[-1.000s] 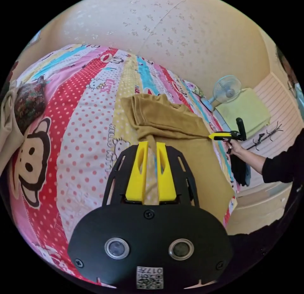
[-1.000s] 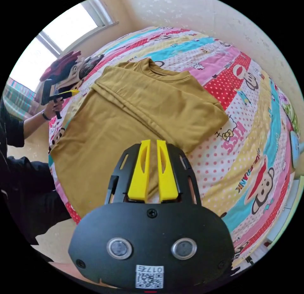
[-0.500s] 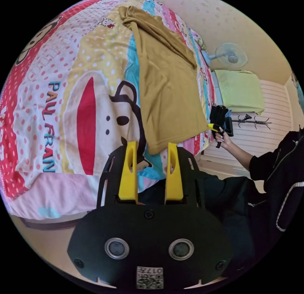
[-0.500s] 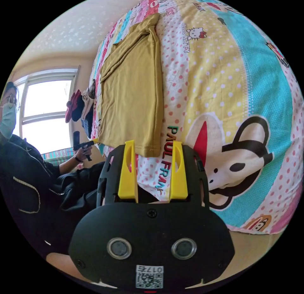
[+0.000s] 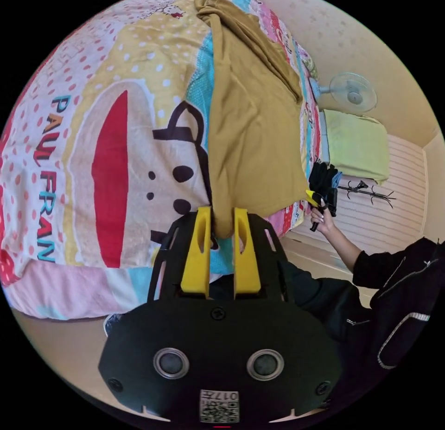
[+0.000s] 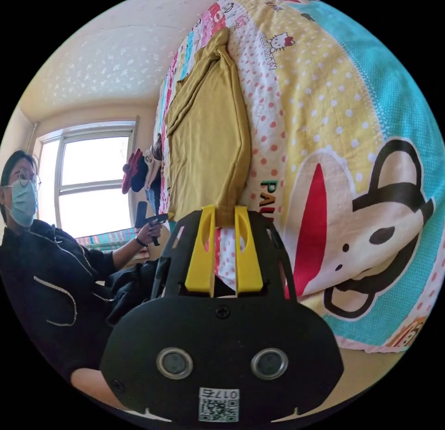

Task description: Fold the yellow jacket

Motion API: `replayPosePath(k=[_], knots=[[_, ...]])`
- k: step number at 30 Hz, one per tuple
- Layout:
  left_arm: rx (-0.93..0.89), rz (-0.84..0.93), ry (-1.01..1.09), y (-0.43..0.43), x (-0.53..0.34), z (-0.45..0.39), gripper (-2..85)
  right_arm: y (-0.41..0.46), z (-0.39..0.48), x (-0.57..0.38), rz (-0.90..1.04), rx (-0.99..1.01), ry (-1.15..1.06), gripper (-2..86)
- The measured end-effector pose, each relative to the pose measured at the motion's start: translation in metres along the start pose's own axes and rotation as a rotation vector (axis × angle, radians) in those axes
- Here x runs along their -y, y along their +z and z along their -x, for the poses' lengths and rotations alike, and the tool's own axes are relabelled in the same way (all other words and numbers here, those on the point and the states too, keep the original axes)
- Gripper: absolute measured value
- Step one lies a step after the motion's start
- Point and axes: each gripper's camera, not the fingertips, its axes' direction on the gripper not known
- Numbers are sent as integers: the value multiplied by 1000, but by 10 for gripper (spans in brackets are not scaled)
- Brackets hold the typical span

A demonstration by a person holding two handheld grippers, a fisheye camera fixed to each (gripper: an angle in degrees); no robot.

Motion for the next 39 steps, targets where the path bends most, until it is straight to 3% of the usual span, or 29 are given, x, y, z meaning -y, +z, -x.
replayPosePath(k=[8, 14, 17, 21, 26, 31, 39], knots=[[-240, -17, 31, -32, -19, -1, 43, -54, 17, -15, -18, 122, -20, 36], [-150, 65, 67, -73, -90, -18, 42, -86, 43, -92, 104, 214, 67, 32], [-275, 128, -82, -63, -149, 3, 43, -93, 45, -147, 111, 265, 166, 30], [-489, 60, -260, -37, -177, 42, 43, -101, 24, -148, -78, 416, 243, 28], [-605, -121, -162, -35, -93, 63, 44, -92, 1, -54, -240, 601, 242, 28], [-645, -226, -46, -24, 50, 96, 47, -72, -27, 74, -290, 602, 223, 33], [-828, -308, -161, 56, 160, 167, 75, -16, -88, 203, -381, 561, 389, 72]])
